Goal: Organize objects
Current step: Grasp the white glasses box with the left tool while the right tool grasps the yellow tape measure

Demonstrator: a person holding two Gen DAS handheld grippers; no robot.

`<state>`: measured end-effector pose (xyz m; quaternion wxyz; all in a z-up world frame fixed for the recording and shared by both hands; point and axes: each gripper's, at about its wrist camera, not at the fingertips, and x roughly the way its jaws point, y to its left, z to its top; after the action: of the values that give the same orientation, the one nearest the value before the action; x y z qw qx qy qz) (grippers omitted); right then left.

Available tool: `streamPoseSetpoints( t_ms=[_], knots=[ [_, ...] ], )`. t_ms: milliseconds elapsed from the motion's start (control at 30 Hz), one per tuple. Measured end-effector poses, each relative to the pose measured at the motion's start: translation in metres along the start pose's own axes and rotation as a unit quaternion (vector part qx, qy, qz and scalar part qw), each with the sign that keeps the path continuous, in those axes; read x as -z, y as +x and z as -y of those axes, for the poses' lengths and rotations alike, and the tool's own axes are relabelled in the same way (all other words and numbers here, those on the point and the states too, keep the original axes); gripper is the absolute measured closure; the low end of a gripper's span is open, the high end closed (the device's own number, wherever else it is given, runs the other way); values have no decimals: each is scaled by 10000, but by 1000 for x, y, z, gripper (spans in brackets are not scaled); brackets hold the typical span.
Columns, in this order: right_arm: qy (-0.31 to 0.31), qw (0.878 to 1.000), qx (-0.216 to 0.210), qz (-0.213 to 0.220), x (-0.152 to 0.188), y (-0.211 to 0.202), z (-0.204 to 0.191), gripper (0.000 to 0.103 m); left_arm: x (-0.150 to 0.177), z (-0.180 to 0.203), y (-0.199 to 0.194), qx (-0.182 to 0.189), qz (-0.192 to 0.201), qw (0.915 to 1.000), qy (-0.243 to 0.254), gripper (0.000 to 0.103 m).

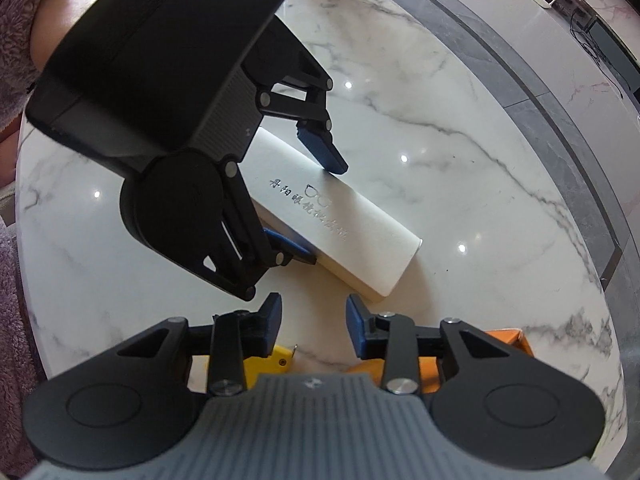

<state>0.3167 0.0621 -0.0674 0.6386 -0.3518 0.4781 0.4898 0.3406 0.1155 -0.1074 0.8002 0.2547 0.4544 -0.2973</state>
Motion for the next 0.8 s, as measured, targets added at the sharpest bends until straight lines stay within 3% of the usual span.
streamPoseSetpoints(
  t_ms=[267,633,800],
  knots=[
    [42,9996,-130,-235,1,0,-7,65,15,10,-15,-122,-246,9991,-310,29],
    [-510,9933,-354,-974,-1,11,-37,37,64,21,-49,-337,-807,9901,-1096,28],
    [-626,9875,-185,-1433,-3,26,-43,34,82,27,-60,-404,-908,9854,-1381,28]
  ],
)
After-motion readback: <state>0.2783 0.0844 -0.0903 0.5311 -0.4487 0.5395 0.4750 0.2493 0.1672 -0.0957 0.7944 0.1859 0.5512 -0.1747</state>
